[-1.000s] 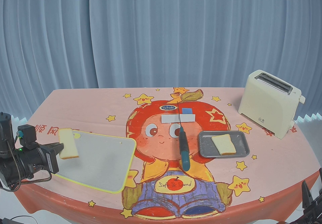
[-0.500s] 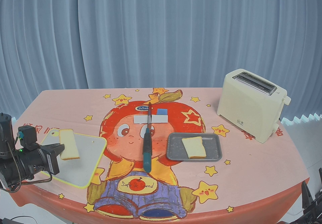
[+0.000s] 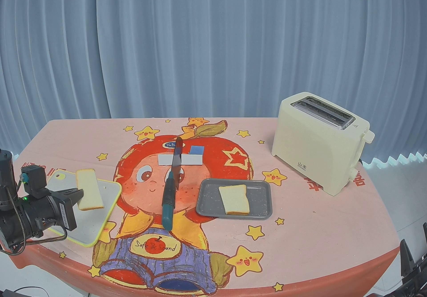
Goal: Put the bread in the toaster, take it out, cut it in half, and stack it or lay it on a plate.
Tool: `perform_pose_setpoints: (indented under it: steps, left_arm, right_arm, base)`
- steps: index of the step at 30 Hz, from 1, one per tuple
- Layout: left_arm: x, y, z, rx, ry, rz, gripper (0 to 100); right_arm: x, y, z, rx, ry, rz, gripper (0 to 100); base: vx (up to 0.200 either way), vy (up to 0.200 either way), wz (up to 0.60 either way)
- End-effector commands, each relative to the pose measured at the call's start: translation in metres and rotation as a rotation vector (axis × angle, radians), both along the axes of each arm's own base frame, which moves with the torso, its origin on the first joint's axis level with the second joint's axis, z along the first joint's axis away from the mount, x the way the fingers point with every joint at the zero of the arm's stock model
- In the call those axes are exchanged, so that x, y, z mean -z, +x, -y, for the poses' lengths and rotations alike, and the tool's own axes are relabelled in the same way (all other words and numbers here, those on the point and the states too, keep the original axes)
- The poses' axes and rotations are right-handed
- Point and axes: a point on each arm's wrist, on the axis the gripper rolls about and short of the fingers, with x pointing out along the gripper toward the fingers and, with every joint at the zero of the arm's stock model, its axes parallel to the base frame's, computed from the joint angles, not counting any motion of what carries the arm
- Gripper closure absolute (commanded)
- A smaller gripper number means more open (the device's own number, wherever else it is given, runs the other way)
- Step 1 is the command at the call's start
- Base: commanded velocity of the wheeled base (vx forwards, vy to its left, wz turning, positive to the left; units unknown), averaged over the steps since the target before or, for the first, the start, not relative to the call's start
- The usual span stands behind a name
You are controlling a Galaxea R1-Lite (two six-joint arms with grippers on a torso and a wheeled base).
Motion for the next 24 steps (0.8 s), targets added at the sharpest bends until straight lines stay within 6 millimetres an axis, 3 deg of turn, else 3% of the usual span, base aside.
perform_pose_setpoints:
  steps: [1, 24]
  left_arm:
    - [-0.001, 0.000, 0.000, 0.003, -0.001, 0.004, 100]
    - [-0.010, -0.003, 0.015, 0.087, -0.038, 0.031, 100]
  right_arm:
    - [0.005, 0.000, 0.000, -0.001, 0.001, -0.001, 0]
    - [0.005, 0.000, 0.000, -0.001, 0.001, -0.001, 0]
  base:
    - [0.000, 0.000, 0.00]
    - [0.000, 0.000, 0.00]
